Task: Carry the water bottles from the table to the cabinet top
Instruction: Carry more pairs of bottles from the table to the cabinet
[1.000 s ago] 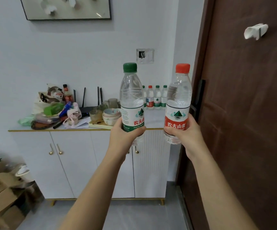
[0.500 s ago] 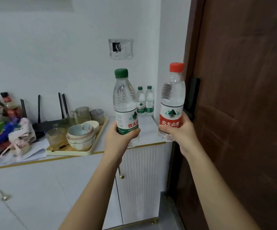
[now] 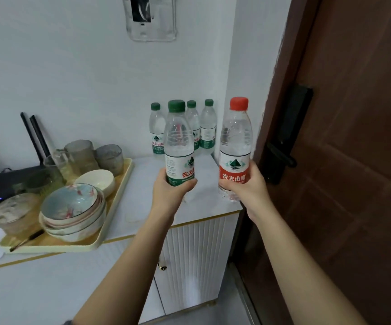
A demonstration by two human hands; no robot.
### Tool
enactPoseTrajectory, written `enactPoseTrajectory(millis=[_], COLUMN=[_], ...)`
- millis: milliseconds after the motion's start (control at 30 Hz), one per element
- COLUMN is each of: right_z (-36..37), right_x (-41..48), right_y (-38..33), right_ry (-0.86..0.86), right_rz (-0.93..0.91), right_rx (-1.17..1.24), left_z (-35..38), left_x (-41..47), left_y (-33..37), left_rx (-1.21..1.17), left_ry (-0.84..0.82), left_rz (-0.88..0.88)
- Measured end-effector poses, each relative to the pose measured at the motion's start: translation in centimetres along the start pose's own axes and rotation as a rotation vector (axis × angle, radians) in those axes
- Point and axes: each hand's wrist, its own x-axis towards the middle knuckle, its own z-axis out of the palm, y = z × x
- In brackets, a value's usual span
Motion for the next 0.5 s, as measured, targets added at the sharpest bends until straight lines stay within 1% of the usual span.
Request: enactPoseTrajectory(millis=[100, 300, 500], right_z=[0.7, 2.0, 3.0], right_x=[3.7, 11.2, 16.4], right_y=[1.7, 4.8, 7.1], right_ry=[-0.001, -0.065, -0.117], right_rz=[0.014, 0.008, -0.002], right_rx=[-0.022, -0.013, -0.069], left_z=[1.1, 4.1, 6.4], left_x=[2.8, 8.4, 12.3], left_y=[-1.5, -4.0, -7.1], left_rx=[-0.002, 0.027, 0.038], left_ry=[0.017, 0.073, 0.113], left_rz=[-0.027, -0.014, -0.036])
